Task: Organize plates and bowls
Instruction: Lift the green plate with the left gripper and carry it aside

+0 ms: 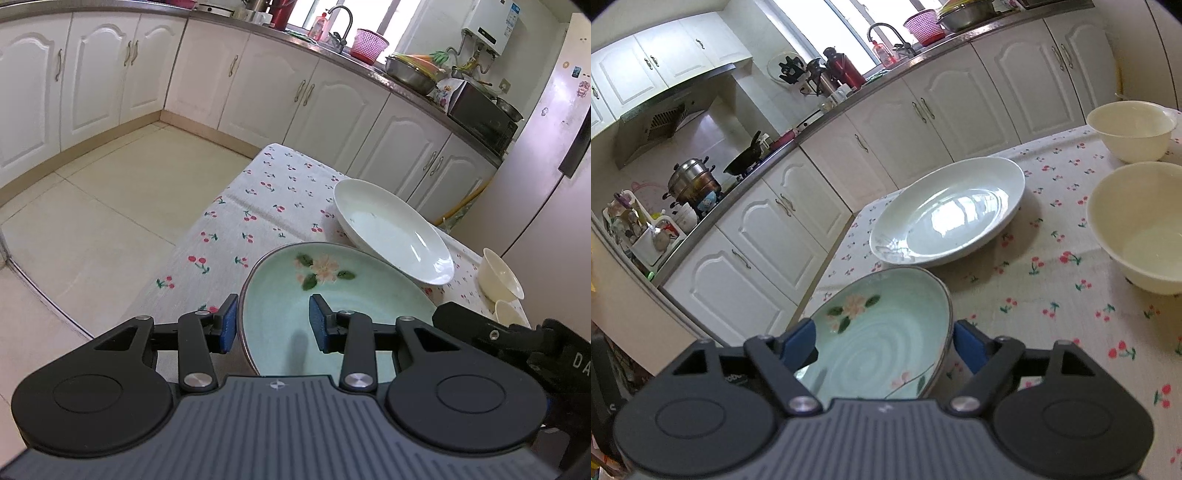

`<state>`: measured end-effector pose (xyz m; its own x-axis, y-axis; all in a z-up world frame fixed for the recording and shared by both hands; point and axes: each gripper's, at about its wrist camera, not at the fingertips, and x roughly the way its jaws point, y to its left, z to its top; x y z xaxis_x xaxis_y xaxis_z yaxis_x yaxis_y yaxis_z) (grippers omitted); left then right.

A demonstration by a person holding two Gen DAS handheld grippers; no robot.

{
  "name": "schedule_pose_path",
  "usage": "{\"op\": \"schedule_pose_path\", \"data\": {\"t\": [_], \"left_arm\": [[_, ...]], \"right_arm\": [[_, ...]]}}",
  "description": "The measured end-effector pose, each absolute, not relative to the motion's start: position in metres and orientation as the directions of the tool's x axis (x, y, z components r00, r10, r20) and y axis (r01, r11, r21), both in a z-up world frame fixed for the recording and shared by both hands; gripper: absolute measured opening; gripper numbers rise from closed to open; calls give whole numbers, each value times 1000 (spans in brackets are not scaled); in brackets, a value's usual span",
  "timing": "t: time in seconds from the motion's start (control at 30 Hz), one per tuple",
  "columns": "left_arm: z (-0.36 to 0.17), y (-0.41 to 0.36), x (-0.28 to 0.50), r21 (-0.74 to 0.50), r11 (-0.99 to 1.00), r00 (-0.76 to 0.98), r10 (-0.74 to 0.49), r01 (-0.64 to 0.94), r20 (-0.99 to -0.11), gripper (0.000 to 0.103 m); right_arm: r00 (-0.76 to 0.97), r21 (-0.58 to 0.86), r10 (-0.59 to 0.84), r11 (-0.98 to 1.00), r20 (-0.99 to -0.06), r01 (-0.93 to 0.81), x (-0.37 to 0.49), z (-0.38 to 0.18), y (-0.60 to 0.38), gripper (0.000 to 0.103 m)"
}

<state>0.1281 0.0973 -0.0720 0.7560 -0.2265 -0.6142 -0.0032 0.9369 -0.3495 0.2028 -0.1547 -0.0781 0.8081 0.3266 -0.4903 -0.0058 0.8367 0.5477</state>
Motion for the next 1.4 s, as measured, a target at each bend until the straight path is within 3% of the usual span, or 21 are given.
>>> {"op": "schedule_pose_path", "data": {"t": [1.4], "left_arm": [[-79,121,59,-309,951,750,-207,5,-628,45]], "right_arm": [[778,563,386,825,-495,-51,103,-80,-129,84]]}}
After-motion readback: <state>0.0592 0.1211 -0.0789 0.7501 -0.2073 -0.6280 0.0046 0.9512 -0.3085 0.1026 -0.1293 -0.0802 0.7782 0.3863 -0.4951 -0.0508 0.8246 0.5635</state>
